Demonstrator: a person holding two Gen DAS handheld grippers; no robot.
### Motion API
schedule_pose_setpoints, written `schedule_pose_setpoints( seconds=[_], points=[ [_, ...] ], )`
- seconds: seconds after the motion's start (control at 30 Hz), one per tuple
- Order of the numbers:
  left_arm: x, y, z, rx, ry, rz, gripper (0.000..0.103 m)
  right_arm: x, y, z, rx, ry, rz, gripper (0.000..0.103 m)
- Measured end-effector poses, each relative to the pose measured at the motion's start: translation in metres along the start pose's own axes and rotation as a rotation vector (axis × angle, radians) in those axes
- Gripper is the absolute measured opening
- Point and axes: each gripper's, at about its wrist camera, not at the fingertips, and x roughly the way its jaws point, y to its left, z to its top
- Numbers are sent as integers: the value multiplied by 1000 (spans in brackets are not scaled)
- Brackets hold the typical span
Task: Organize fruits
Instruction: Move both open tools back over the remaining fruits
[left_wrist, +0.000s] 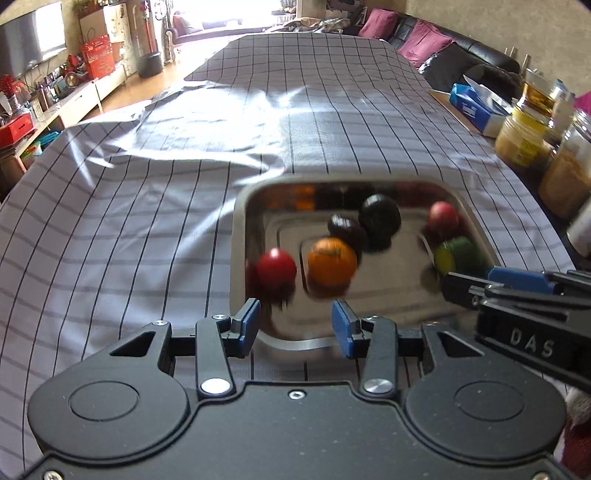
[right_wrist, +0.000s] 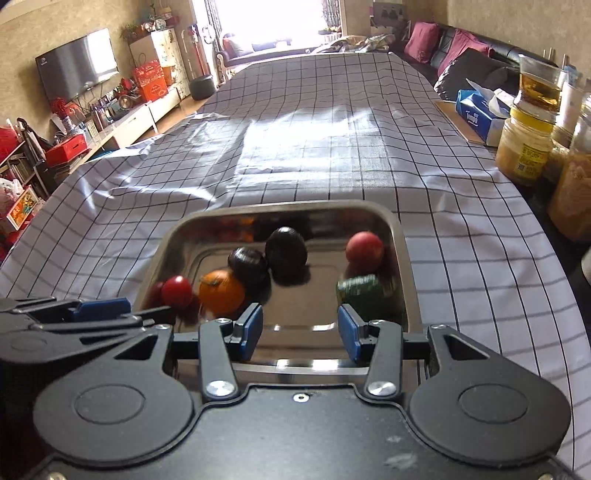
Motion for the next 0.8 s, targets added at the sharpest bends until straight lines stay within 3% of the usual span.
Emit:
schedule_pose_setpoints(
  seconds=[0.6, 0.8],
  points=[
    [-44, 7, -91, -30, -38, 48, 51, -68, -11, -93, 69, -92, -42, 47],
    [-53, 0, -114, -16, -44, 33, 51, -77, -14, -124, 89, -80, -48, 47]
  ],
)
